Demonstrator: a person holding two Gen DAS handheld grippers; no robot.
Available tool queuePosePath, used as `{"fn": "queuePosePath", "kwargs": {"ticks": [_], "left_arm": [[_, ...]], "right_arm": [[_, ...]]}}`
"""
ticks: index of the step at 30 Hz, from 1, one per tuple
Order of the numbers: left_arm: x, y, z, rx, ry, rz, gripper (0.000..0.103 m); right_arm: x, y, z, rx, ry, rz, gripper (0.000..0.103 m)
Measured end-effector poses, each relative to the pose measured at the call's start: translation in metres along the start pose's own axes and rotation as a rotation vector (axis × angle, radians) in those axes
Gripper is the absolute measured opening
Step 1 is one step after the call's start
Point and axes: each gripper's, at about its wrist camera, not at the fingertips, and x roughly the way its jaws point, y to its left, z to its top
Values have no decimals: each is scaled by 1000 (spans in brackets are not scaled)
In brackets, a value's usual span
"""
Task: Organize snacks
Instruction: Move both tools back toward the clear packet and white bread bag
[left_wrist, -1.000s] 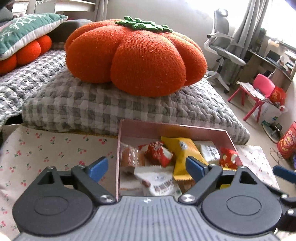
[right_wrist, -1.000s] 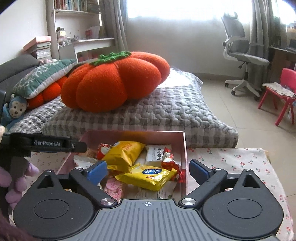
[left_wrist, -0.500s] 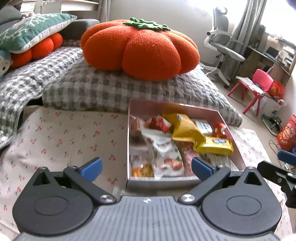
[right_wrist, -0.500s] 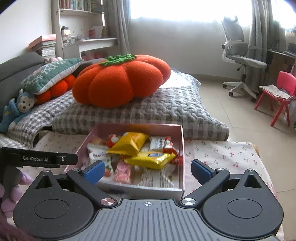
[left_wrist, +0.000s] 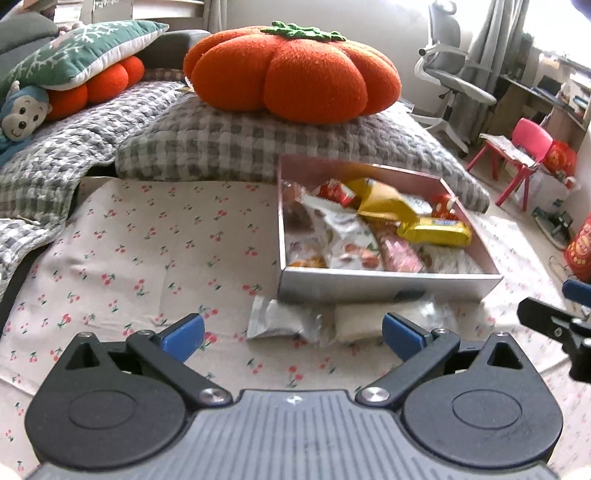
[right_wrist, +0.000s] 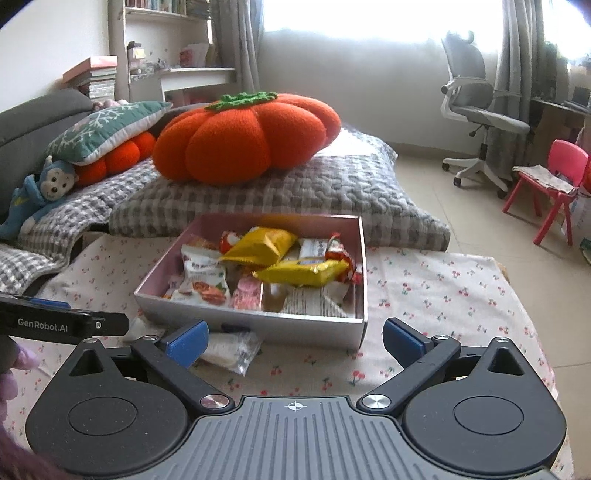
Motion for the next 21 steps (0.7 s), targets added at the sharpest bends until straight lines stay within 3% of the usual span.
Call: {"fn": "queuePosePath", "kwargs": {"ticks": [4, 10, 15, 21], "left_arm": [[4, 2, -14, 22, -10, 60, 103], [19, 5, -24, 31, 8, 55, 103], [34, 10, -27, 28, -22, 50, 102], [52, 15, -26, 2, -21, 60, 96]], "right_arm": [[2, 3, -8, -5, 28, -2, 102], [14, 7, -17, 31, 67, 3, 102], [24, 12, -24, 6, 90, -12, 102], [34, 15, -31, -31, 108, -19, 102]]}}
